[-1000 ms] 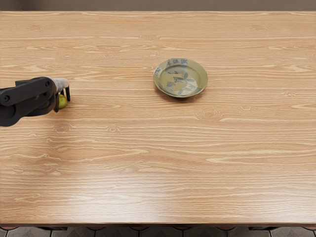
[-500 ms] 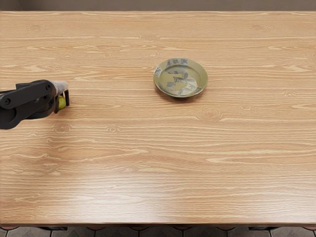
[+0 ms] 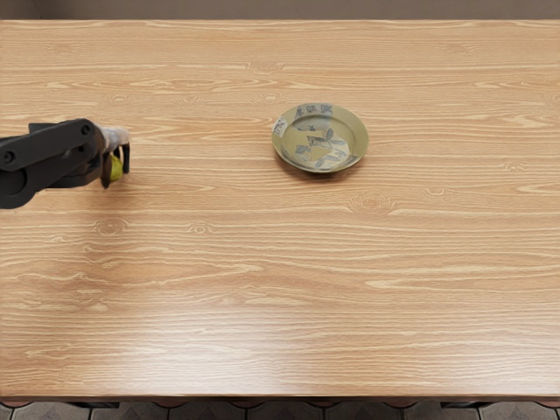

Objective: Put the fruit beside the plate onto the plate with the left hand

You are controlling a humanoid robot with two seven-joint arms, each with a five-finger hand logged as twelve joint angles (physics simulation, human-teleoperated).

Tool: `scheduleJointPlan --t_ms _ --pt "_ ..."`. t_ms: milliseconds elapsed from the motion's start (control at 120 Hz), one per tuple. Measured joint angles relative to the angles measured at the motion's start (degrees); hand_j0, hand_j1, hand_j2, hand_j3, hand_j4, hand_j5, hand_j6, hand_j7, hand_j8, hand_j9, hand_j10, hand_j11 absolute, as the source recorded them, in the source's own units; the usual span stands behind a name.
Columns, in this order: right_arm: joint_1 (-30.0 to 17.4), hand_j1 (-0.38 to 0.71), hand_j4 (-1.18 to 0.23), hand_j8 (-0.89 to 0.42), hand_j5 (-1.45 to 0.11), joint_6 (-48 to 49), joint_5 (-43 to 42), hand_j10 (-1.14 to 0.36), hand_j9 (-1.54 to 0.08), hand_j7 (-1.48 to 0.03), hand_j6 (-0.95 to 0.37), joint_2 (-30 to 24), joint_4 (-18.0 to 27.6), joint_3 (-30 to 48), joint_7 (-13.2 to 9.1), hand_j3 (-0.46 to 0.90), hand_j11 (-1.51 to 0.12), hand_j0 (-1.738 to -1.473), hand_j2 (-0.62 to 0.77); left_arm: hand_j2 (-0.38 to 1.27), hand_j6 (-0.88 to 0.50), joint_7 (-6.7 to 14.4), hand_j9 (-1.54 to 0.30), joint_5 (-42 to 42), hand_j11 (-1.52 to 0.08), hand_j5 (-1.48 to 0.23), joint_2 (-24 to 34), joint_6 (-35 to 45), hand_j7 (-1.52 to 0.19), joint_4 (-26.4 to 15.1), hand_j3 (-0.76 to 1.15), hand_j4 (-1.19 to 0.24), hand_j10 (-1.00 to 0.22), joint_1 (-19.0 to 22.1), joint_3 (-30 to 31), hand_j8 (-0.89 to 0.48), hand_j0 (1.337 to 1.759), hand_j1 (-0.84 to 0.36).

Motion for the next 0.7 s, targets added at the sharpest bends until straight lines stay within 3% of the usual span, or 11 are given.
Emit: scheduleJointPlan --t_ms 383,700 --pt "0.07 -0.31 -0.03 -0.03 -0.04 0.0 0.01 -0.03 -0.04 -0.04 -0.03 0.0 0.0 0.07 0.01 0.0 -0.04 -1.658 -0.01 0.36 -0.21 -0.02 -1.03 -3.27 -1.02 -1.16 -1.96 -0.77 -1.03 -0.52 0.0 -0.7 -0.78 -7.44 -0.13 -0.25 1.653 -0.47" --pt "0.15 -0.31 -0.03 -0.03 -0.04 0.0 0.0 -0.03 -0.04 -0.04 -0.03 0.0 0.0 0.09 -0.03 0.0 -0.04 -1.658 -0.01 0.36 -0.21 -0.01 -1.03 -3.94 -1.02 -1.17 -6.98 -0.04 -1.03 1.0 0.0 -0.7 -0.78 -9.12 -1.26 -0.25 1.652 -0.46"
